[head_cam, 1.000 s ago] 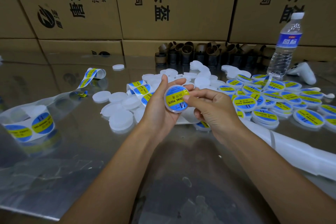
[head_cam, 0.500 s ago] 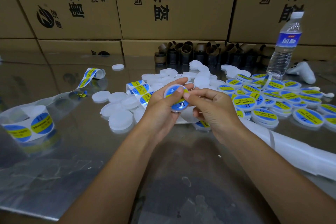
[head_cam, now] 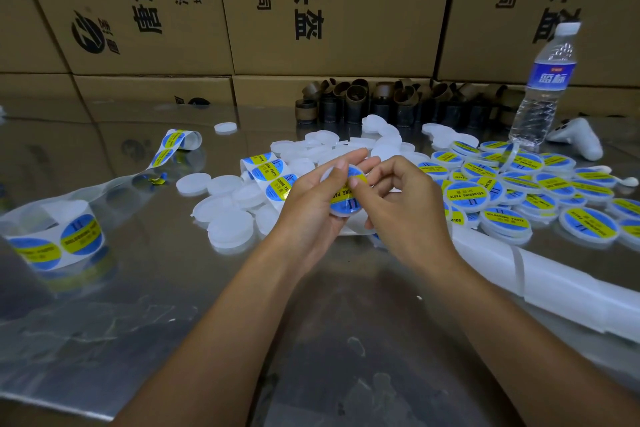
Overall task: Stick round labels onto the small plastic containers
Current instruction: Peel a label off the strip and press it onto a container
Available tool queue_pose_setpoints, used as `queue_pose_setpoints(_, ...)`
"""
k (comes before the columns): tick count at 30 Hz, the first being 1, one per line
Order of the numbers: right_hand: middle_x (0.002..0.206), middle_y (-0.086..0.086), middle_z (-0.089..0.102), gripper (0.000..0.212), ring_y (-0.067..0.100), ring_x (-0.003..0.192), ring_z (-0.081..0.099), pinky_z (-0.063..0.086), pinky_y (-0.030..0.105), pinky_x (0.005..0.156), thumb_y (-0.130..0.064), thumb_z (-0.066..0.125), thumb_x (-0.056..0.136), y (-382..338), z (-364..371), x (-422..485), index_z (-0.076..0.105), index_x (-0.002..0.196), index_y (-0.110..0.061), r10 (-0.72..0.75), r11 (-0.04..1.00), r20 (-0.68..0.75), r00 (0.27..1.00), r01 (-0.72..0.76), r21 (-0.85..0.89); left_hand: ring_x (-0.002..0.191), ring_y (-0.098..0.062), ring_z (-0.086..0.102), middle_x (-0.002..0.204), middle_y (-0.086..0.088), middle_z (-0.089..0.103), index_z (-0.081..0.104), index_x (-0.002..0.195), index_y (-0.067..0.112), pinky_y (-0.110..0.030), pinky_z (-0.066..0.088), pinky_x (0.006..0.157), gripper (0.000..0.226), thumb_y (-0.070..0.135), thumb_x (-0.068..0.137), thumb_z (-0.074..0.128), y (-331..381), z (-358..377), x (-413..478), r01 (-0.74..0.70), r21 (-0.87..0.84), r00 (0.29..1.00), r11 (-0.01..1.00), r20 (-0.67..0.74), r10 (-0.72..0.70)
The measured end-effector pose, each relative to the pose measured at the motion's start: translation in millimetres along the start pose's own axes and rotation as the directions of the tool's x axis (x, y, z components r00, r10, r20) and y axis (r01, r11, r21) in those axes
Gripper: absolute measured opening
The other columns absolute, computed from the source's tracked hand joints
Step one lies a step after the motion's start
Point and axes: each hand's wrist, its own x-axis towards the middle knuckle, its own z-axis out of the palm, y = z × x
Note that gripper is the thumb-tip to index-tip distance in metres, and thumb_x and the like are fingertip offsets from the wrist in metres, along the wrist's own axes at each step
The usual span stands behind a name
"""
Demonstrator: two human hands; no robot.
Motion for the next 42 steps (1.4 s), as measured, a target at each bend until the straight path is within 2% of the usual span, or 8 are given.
queue_pose_setpoints(5,0.053,-0.006,0.048,0.031,0.012,0.055,0.049,0.034,0.032,0.051,-0.049,0.052,0.084,9.2,-0.2,-3.2,0.037,0.074,-0.024,-0.096,0.941,0.051,0.994,0.107,-0.321,0.098,-0.016,0.069,0.101,0.000,0.073,0.061,0.107,0.011,-0.027,0.055,0.085,0.025,0.019,0.099,0.038,1.5,0.4,-0.5,-0.003,0.058,0.999,0.998,0.032,0.001)
queue_pose_setpoints(9,0.056,-0.004,0.057,0.023,0.016,0.054,0.057,0.047,0.033,0.057,-0.043,0.060,0.083,4.4,0.7,0.4,0.050,0.076,-0.024,0.063,0.997,0.049,0.997,-0.061,-0.046,0.102,-0.018,0.067,0.104,-0.003,0.073,0.061,0.108,0.009,-0.029,0.056,0.084,0.027,0.022,0.097,0.040,1.4,1.7,-0.1,-0.013,0.022,0.999,1.000,0.038,0.012)
queue_pose_setpoints(14,0.049,-0.005,0.057,0.023,0.007,0.041,0.051,0.040,0.017,0.048,-0.030,0.060,0.090,0.6,-5.4,5.5,0.064,0.075,-0.012,0.120,0.969,0.123,0.985,-0.143,0.200,0.104,-0.015,0.066,0.107,0.002,0.072,0.063,0.108,0.014,-0.028,0.053,0.086,0.029,0.028,0.089,0.047,-0.3,-1.8,0.6,-0.017,0.076,0.999,0.997,0.051,0.013)
queue_pose_setpoints(17,0.046,-0.007,0.057,0.022,0.005,0.040,0.049,0.041,0.017,0.048,-0.027,0.060,0.090,-0.3,-6.5,7.2,0.064,0.073,-0.013,0.134,0.960,0.083,0.988,-0.150,0.238,0.102,-0.015,0.065,0.106,0.001,0.071,0.065,0.107,0.015,-0.028,0.051,0.091,0.032,0.030,0.081,0.055,-1.6,-3.3,0.4,-0.018,0.133,1.000,0.991,0.022,0.015)
queue_pose_setpoints(22,0.046,-0.008,0.059,0.022,0.004,0.040,0.051,0.044,0.019,0.050,-0.028,0.060,0.090,0.8,-9.5,9.4,0.061,0.073,-0.015,0.154,0.954,-0.015,0.988,-0.145,0.264,0.088,-0.010,0.067,0.094,-0.001,0.073,0.069,0.101,0.016,-0.024,0.052,0.085,0.016,0.020,0.094,0.054,-3.9,-5.9,-1.8,0.004,0.367,0.997,0.930,-0.071,0.024)
queue_pose_setpoints(31,0.058,-0.005,0.063,0.009,0.005,0.046,0.058,0.045,0.020,0.055,-0.025,0.068,0.085,3.2,-5.1,4.9,0.059,0.082,-0.027,0.084,0.988,0.066,0.994,-0.091,0.124,0.085,-0.013,0.063,0.093,-0.006,0.069,0.065,0.111,0.004,-0.024,0.050,0.081,0.025,0.019,0.093,0.055,-1.2,-3.0,-1.8,-0.025,0.356,0.985,0.934,-0.150,0.083)
queue_pose_setpoints(35,0.053,-0.007,0.061,0.006,0.001,0.043,0.055,0.041,0.012,0.049,-0.020,0.066,0.086,1.6,-5.5,5.8,0.061,0.085,-0.021,0.100,0.981,0.026,0.995,-0.103,0.162,0.087,-0.013,0.066,0.098,-0.004,0.071,0.065,0.108,0.011,-0.026,0.051,0.081,0.020,0.016,0.090,0.060,-1.8,-2.0,-1.3,-0.017,0.364,0.990,0.931,-0.122,0.065)
queue_pose_setpoints(42,0.051,-0.005,0.062,0.005,0.004,0.042,0.055,0.043,0.014,0.050,-0.023,0.061,0.090,1.4,-5.7,5.5,0.059,0.086,-0.021,0.119,0.975,-0.009,0.993,-0.115,0.191,0.078,-0.006,0.066,0.085,0.005,0.073,0.065,0.104,0.017,-0.017,0.049,0.067,0.020,0.005,0.088,0.060,-3.0,-4.7,-1.5,-0.023,0.371,0.993,0.928,-0.101,0.065)
